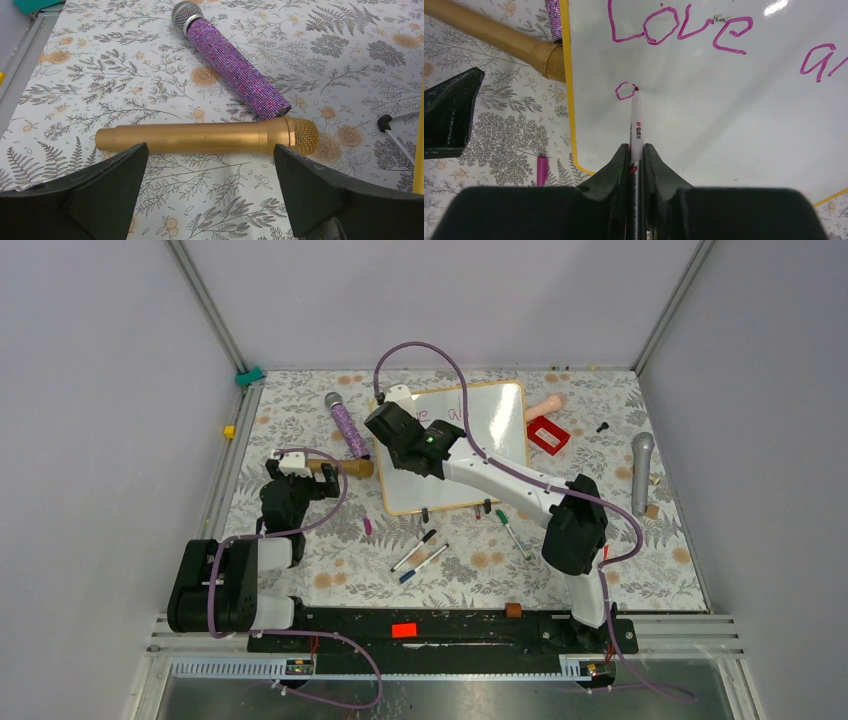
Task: Write a sentence on the whiteboard
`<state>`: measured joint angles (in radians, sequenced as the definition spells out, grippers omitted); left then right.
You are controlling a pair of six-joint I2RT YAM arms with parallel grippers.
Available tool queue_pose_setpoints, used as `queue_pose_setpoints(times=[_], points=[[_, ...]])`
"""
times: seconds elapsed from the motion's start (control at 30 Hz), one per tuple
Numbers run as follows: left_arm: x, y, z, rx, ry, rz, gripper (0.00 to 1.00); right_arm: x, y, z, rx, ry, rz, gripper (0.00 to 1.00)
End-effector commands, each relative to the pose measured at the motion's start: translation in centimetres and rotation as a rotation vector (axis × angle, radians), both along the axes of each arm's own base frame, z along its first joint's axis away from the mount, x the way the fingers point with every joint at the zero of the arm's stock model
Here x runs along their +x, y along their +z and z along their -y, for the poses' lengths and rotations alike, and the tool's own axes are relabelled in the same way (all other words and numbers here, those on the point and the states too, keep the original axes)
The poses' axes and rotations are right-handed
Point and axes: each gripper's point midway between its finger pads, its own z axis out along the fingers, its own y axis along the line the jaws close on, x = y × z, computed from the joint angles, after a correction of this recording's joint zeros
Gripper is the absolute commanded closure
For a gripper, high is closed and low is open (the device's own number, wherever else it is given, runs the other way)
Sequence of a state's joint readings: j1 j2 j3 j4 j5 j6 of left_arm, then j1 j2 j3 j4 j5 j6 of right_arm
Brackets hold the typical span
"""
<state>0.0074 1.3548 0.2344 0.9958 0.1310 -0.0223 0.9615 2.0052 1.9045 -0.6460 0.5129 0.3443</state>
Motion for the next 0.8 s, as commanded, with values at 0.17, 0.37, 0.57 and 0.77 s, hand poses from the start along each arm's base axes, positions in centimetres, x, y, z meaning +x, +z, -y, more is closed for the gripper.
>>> queue_pose_setpoints(times=[0.17,0.37,0.57,0.77], points=[[0.5,2.0,0.3,0.015,-0.021,0.078,0.01,1.7,3.9,0.7,0.049,-0.038,0.079,1.00],[0.5,2.0,0.3,0.015,-0.023,0.076,0.01,1.5,3.6,0.8,0.051,-0.038,0.069,1.00],[0.5,2.0,0.4,0.015,-0.022,0.078,0.01,1.0,3.1,0.9,0.064,-0.037,0.052,1.00],[0.5,2.0,0.3,0.015,-0.022,0.078,0.01,0.4,2.6,1.2,0.071,-0.039,0.036,1.00]])
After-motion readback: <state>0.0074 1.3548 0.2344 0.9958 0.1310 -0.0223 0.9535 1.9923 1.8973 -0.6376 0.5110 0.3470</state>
